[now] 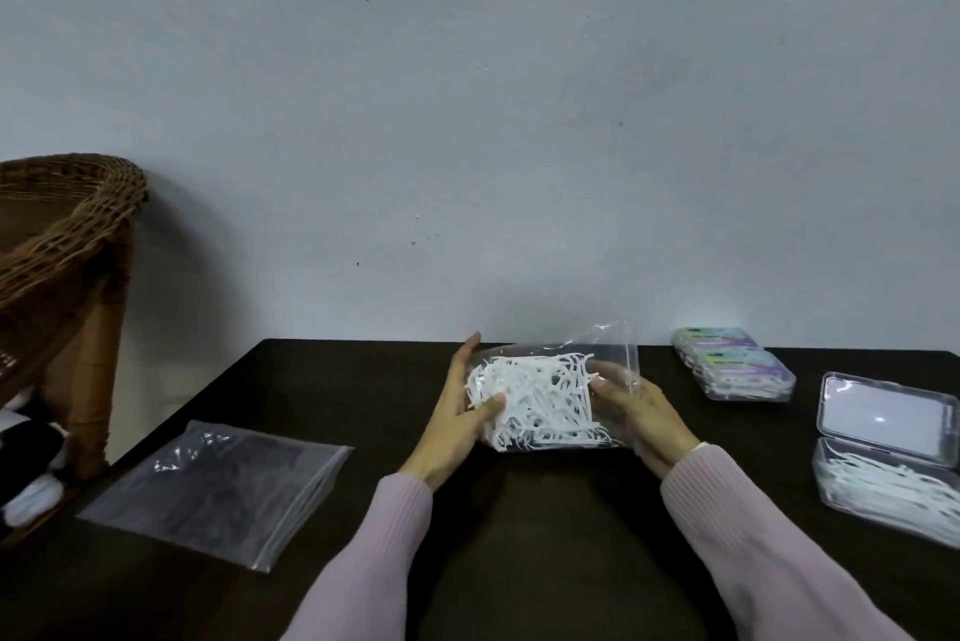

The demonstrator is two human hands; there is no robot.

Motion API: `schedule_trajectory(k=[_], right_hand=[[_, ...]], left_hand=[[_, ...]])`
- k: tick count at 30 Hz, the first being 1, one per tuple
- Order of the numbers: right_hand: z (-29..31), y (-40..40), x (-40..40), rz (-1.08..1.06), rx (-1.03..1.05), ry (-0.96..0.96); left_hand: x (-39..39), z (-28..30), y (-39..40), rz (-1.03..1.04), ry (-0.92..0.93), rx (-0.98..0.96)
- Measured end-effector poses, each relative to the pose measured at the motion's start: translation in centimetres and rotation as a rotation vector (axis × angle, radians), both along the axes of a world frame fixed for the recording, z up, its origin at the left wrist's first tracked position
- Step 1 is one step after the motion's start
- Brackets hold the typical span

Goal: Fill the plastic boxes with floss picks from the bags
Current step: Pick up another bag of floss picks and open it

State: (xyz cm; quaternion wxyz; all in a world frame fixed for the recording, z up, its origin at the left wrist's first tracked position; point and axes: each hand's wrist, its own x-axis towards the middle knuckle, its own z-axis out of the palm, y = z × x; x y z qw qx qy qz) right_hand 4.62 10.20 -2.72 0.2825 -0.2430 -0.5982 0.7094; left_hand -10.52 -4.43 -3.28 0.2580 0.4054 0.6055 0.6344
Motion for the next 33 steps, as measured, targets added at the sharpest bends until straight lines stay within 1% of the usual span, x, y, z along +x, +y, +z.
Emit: schedule_trajectory(k=[2,3,5,6,8,10,12,15,19,21,23,26,28,31,33], right_hand=[[0.1,0.3,0.9,-0.008,-0.028,0.04],[0.2,0.3,1.2,0.003,-0.039,0.06],[0.1,0.4,1.7,0.049,-0.078,0.104],[0.1,0.4,1.8,0.077,-0.11,0.106],[0.2,0.1,2.1,0.118,-0.108,0.045],[0.3,0.0,2.4,0.123,-0.032,-0.04],[0.3,-0.1,2.4,0.105,-0.009,-0.041],[0.2,-0.3,2.4,0.091,-0.003,-0.016],[0.0,-0.1,2.6,0.171,-0.081,0.007],[-0.1,0.0,2.6,0.142,-0.11,0.022],[0.0,0.0,2.5,0.096,-0.128,0.031],[-0.1,-0.3,2.1,0.017,-0.019,-0.018],[-0.2,-0.4,1.8,-0.04,0.047,-0.074],[-0.1,-0.4,1.8,-0.045,0.144,-0.104],[0.3,-0.4,2.1,-0.021,0.136,-0.075]], left_hand=[[0.3,0.5,0.0,0.011,-0.021,0.034],[0.4,0.6,0.0,0.005,-0.06,0.034],[0.5,0.6,-0.2,-0.033,-0.114,-0.002],[0.7,0.6,-0.2,-0.046,-0.111,-0.029],[1.1,0.4,-0.1,-0.038,-0.101,-0.061],[1.4,0.4,0.1,0.036,-0.11,-0.04],[1.5,0.4,0.3,0.092,-0.121,-0.013],[1.7,0.3,0.3,0.143,-0.05,0.016],[1.5,0.2,0.1,0.14,-0.013,0.042],[1.3,0.0,0.1,0.142,-0.033,0.042],[1.2,-0.2,0.2,0.193,-0.015,0.025],[0.8,-0.7,0.3,0.311,0.022,-0.007],[0.5,-0.8,0.2,0.348,0.046,-0.057],[0.3,-0.8,0.2,0.446,0.147,-0.098],[0.5,-0.7,0.0,0.473,0.179,-0.115]])
